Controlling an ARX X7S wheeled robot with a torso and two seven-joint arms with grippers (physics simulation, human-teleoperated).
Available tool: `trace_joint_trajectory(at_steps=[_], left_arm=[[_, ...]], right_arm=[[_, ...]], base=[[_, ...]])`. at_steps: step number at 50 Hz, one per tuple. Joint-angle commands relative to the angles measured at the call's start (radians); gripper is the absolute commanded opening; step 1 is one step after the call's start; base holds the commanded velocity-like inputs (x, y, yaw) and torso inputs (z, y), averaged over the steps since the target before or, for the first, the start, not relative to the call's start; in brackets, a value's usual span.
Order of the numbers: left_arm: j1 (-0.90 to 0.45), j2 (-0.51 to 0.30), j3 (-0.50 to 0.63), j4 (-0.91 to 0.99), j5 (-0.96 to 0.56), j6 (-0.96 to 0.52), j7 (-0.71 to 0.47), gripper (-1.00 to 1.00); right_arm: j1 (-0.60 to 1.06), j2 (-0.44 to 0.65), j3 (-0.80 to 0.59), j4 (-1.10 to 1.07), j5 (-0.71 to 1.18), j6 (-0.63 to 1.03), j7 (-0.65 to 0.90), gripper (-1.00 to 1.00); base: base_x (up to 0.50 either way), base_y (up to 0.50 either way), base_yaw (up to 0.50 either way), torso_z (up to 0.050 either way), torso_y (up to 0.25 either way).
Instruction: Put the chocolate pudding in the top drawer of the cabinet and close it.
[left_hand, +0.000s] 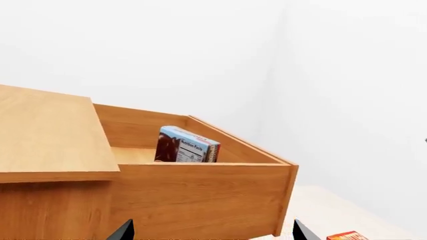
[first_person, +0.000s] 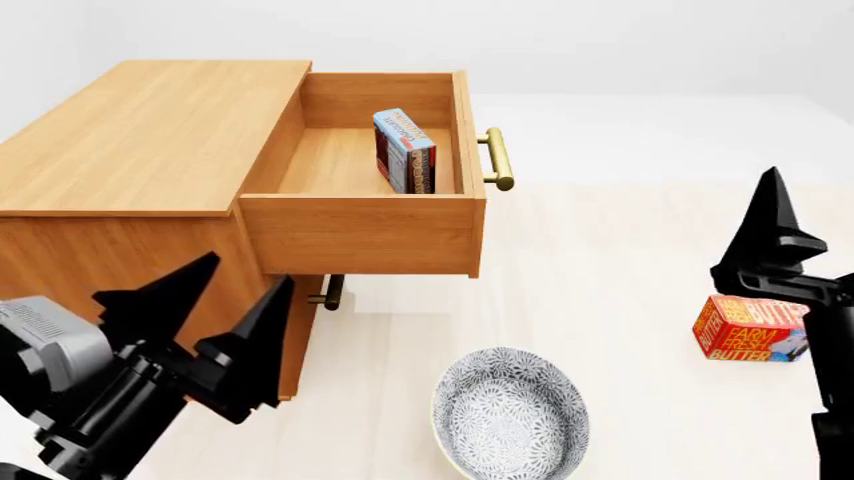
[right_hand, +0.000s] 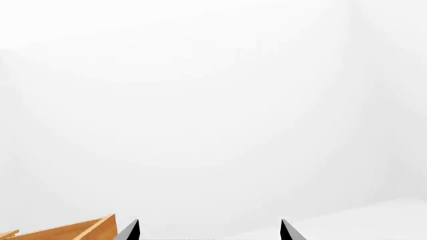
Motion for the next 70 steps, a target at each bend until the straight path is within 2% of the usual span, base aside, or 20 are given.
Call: trace_joint_trajectory(at_steps=[1, 15, 23, 28, 32, 38, 47, 53, 65, 70], left_arm=[[0.009, 0.017, 0.0, 0.007, 0.016, 0.0, -0.002, 1.0], [-0.021, 0.034, -0.012, 0.034, 0.016, -0.045, 0.001, 1.0], [-0.076, 0.077, -0.028, 0.059, -0.027, -0.101, 0.032, 1.0], [-0.124, 0.119, -0.038, 0.085, -0.058, -0.151, 0.053, 1.0], [-0.17, 0.172, -0.044, 0.086, -0.095, -0.2, 0.078, 1.0], [-0.225, 0.272, -0.043, 0.071, -0.141, -0.268, 0.112, 1.0], [-0.283, 0.417, -0.04, 0.039, -0.175, -0.334, 0.138, 1.0], [-0.328, 0.508, -0.041, -0.007, -0.216, -0.378, 0.154, 1.0], [-0.399, 0.7, -0.042, -0.215, -0.319, -0.463, 0.18, 1.0], [-0.418, 0.765, -0.037, -0.285, -0.346, -0.493, 0.186, 1.0]], right_arm=[[-0.091, 0.022, 0.001, 0.016, -0.044, -0.097, 0.001, 1.0], [-0.149, 0.046, 0.055, 0.001, -0.073, -0.117, 0.013, 1.0], [-0.4, 0.08, 0.319, -0.025, -0.082, -0.122, 0.008, 1.0], [-0.485, 0.082, 0.414, -0.022, -0.094, -0.119, 0.031, 1.0], [-0.597, 0.096, 0.526, -0.027, -0.109, -0.122, 0.048, 1.0], [-1.039, 0.105, 0.973, -0.053, -0.108, -0.123, 0.014, 1.0], [-1.385, 0.082, 1.327, -0.07, -0.094, -0.119, -0.037, 1.0], [-1.487, 0.065, 1.435, -0.076, -0.081, -0.111, -0.071, 1.0], [-1.625, 0.033, 1.582, -0.086, -0.056, -0.098, -0.124, 1.0], [-1.627, 0.014, 1.604, -0.095, -0.038, -0.078, -0.153, 1.0]], base=[[0.0, 0.0, 0.0, 0.0, 0.0], [0.0, 0.0, 0.0, 0.0, 0.0], [0.0, 0.0, 0.0, 0.0, 0.0], [0.0, 0.0, 0.0, 0.0, 0.0], [0.0, 0.0, 0.0, 0.0, 0.0], [0.0, 0.0, 0.0, 0.0, 0.0], [0.0, 0.0, 0.0, 0.0, 0.0], [0.0, 0.0, 0.0, 0.0, 0.0], [0.0, 0.0, 0.0, 0.0, 0.0], [0.0, 0.0, 0.0, 0.0, 0.0]])
